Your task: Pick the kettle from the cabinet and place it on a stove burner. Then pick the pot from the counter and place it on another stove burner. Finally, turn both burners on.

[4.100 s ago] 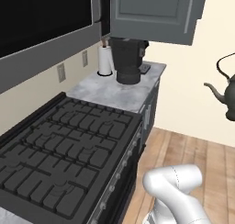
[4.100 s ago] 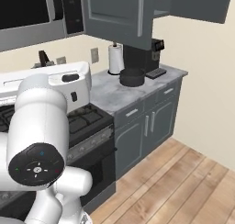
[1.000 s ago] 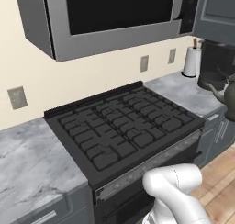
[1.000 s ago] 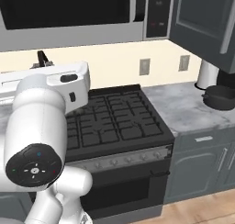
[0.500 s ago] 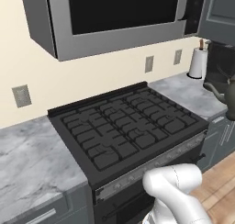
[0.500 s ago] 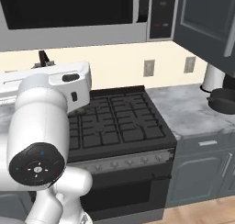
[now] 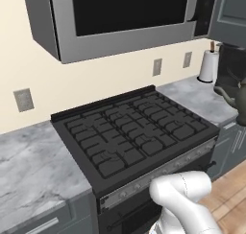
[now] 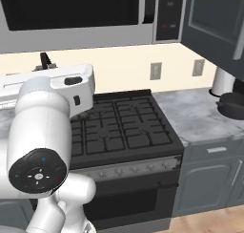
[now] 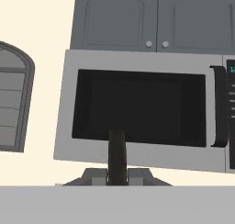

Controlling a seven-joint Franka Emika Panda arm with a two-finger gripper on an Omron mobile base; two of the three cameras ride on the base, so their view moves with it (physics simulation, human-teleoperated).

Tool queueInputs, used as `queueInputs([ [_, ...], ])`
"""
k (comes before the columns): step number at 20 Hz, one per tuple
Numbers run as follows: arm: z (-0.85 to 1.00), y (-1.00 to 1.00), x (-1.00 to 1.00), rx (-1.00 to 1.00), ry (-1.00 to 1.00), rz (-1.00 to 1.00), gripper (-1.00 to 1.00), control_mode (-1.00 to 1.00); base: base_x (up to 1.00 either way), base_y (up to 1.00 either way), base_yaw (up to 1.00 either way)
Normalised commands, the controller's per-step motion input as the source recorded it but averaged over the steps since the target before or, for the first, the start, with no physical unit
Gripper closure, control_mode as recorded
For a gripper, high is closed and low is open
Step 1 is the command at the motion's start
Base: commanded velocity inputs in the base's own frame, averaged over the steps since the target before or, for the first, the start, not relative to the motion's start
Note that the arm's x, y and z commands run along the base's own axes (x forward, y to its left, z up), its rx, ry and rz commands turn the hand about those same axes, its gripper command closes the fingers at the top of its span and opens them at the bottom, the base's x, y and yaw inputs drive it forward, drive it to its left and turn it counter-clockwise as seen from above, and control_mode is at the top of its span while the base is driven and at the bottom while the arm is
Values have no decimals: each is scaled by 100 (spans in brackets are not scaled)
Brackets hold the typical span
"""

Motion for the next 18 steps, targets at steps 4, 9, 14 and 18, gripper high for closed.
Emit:
queueInputs([
  [4,0,0,0,0,0,0,100,100,100,30,5],
  [9,0,0,0,0,0,0,100,100,92,22,5],
  [14,0,0,0,0,0,0,100,100,-14,0,0],
  [18,0,0,0,0,0,0,100,100,-76,-3,0],
])
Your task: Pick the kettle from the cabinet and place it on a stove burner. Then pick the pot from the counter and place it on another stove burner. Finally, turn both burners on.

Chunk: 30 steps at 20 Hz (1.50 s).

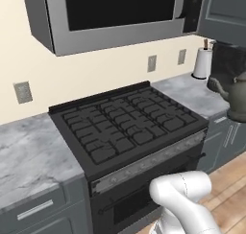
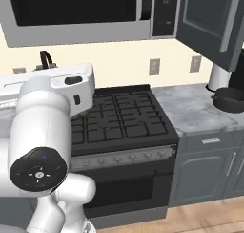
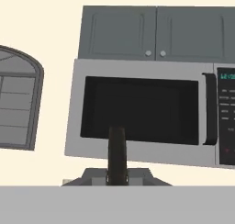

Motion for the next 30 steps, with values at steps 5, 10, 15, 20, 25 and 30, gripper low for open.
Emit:
queueInputs([
  [5,0,0,0,0,0,0,100,100,5,-7,2],
  [10,0,0,0,0,0,0,100,100,79,28,7],
  [15,0,0,0,0,0,0,100,100,81,30,11],
  [20,0,0,0,0,0,0,100,100,53,26,8],
  [25,0,0,0,0,0,0,100,-100,0,2,0],
  [30,0,0,0,0,0,0,100,-100,0,0,0],
])
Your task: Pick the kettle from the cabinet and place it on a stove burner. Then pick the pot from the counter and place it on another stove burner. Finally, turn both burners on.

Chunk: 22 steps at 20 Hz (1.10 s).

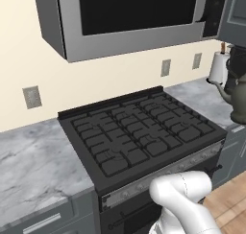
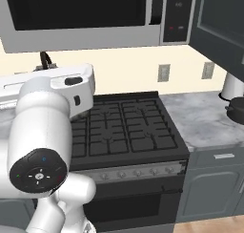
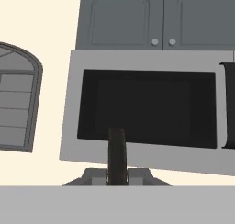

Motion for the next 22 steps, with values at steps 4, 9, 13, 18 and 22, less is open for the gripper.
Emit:
queueInputs([
  [4,0,0,8,0,0,0,100,-100,0,0,0],
  [9,0,-2,22,0,0,0,100,-100,0,0,0],
  [13,0,0,26,0,0,0,100,-100,0,0,0],
  [18,0,-3,21,2,0,0,100,-100,0,0,0],
  [22,-2,-22,6,4,0,0,100,-100,0,0,0],
])
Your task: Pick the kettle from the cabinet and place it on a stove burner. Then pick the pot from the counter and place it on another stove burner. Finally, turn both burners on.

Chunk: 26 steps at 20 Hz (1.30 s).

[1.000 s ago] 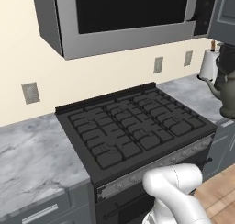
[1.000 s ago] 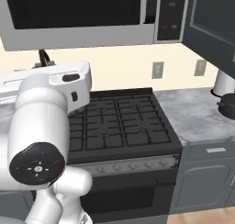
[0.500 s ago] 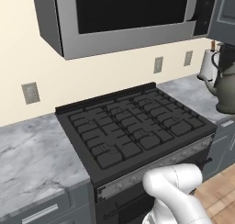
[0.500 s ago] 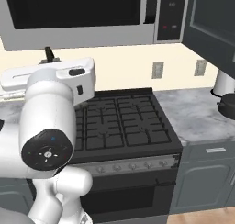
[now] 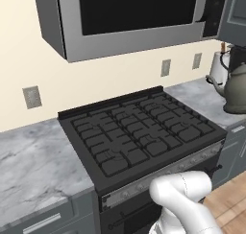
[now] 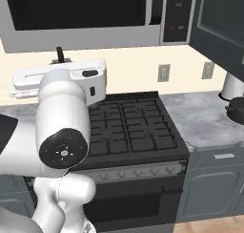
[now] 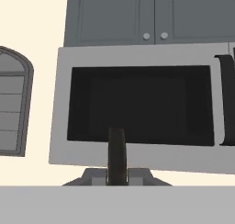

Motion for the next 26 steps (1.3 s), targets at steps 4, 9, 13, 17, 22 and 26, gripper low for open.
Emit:
queueInputs([
  [4,-10,-31,0,3,0,0,100,-100,0,0,0],
  [9,-20,-19,2,0,6,0,100,-100,0,0,0],
  [13,-29,-7,22,0,10,0,100,-100,0,0,0],
  [17,-22,0,19,0,4,0,100,-100,0,0,0],
  [22,-14,-5,12,0,4,0,100,-100,0,0,0],
  [26,-7,0,16,-3,10,0,100,-100,0,0,0],
])
